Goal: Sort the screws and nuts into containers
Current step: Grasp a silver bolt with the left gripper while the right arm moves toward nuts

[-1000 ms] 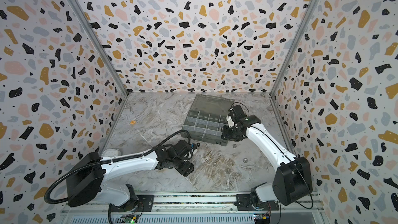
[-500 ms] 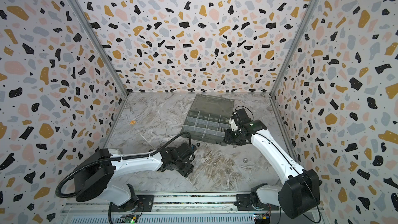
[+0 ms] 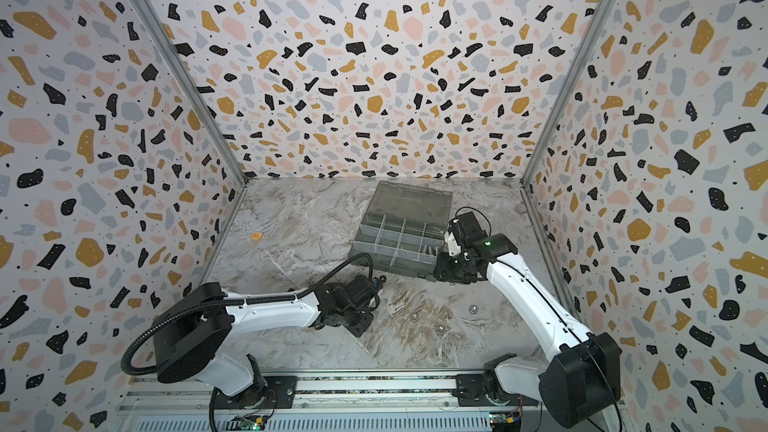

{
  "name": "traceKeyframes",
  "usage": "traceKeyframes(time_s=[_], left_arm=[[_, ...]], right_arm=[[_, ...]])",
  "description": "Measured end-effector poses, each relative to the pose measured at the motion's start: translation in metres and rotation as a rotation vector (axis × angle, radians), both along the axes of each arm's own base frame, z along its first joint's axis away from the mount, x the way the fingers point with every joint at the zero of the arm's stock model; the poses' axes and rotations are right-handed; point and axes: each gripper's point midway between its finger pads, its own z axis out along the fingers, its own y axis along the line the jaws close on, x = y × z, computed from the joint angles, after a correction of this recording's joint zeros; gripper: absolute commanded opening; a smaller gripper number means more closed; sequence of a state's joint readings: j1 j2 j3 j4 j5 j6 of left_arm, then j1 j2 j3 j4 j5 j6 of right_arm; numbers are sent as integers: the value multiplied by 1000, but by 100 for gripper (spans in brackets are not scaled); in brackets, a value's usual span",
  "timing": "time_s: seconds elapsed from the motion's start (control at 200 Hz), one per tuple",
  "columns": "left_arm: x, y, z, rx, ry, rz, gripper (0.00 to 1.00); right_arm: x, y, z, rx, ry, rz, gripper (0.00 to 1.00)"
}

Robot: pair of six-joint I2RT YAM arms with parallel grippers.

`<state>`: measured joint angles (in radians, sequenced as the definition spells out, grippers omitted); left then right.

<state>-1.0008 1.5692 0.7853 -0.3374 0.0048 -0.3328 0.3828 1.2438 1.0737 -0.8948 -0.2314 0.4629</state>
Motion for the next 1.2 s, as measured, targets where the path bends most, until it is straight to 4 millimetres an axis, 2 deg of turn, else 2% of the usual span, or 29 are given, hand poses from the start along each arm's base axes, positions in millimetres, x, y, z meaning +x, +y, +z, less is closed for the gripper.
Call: traceKeyframes(time_s=[0.08,0.255,0.39,0.531,0.646,0.791,0.861,0.966,1.116,1.201], left_arm=[[-1,-2,0,-9,8,-5,25],[-6,-6,4,-17,35,-26,22],[-2,-17,20,-32,31,-51,22],[15,-41,52,-82,-17,-76,22],[36,-63,76,-114,-60,-96,22],[65,-77,90,-112,-87,-104,23],[73,-72,88,-99,-82,-98,23],[73,-57,79,-63,-59,-86,28],[47,-25,57,2,1,-89,42],[31,-5,53,24,26,-80,51]], right_arm=[[-1,-2,-1,-2,6,-6,45],[-2,-6,1,-3,9,-17,45],[0,-9,3,-1,3,-30,45],[5,-13,6,5,-8,-48,45],[10,-15,10,8,-17,-56,45],[21,-17,12,7,-26,-66,45],[25,-18,13,6,-29,-72,45],[29,-19,14,6,-33,-75,45],[28,-18,14,8,-31,-69,45],[28,-18,13,11,-31,-66,45]])
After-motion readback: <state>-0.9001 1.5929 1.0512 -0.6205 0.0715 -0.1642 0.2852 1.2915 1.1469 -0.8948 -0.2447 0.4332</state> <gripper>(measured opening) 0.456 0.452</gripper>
